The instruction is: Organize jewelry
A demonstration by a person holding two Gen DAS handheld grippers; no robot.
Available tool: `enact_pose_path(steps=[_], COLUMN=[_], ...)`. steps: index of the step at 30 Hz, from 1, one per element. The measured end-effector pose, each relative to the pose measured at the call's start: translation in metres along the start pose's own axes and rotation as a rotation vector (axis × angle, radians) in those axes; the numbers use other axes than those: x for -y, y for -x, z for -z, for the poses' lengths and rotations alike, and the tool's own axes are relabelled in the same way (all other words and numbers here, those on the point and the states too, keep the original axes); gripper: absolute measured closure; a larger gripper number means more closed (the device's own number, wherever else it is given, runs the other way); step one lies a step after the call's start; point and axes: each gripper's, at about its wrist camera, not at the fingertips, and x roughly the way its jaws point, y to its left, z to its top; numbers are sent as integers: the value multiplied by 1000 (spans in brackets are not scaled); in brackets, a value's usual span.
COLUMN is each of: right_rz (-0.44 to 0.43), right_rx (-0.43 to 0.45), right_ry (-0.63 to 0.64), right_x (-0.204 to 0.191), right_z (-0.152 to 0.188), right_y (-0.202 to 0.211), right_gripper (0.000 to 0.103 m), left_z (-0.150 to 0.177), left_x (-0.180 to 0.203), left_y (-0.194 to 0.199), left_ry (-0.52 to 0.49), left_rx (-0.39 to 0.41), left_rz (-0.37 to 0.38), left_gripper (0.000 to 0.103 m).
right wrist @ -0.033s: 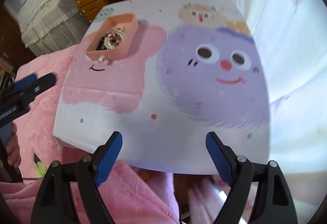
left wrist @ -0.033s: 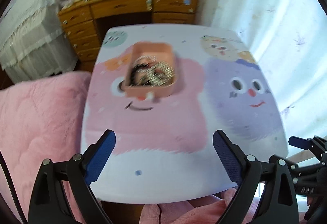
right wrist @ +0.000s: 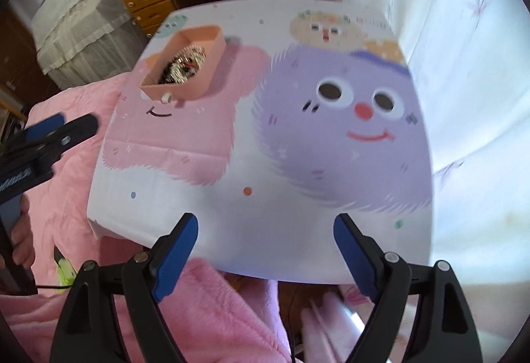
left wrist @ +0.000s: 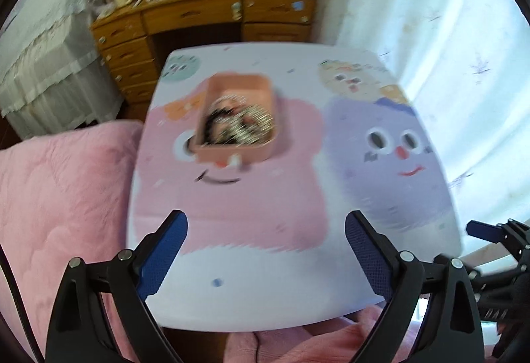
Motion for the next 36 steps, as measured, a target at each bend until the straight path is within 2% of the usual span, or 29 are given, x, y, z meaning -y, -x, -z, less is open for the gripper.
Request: enact_pose_path(steps=[4, 7, 9, 10, 15, 21, 26, 36], right_rz=[5, 30, 52, 60, 96, 87, 83, 87], right_rx=[51, 81, 116, 132, 201, 235, 244, 243], right_ry=[-19, -36, -22, -25, -12, -95, -88, -57], right_x=[10, 14, 12, 11, 8, 22, 19, 13], right_z=[-7, -10, -10, -9, 0, 0, 1, 5], right_y=[27, 42, 50, 53, 63, 66, 66, 66], right_gripper=[15, 15, 14, 14, 14, 0, 0, 0], left_z=[-12, -9, -5, -3, 4, 12, 14, 20], left_x=[36, 59, 65, 67, 67, 76, 76, 75], left_y=[22, 39, 48, 49, 44, 42, 44, 47], left_ry=[10, -13, 11, 14, 38, -4, -7, 5], left_rx=[28, 76, 105, 109, 82, 63, 60, 46], left_rz=[41, -19, -52, -63, -138, -159, -187, -192], left_gripper=[8, 8, 0, 1, 1, 1, 1, 1])
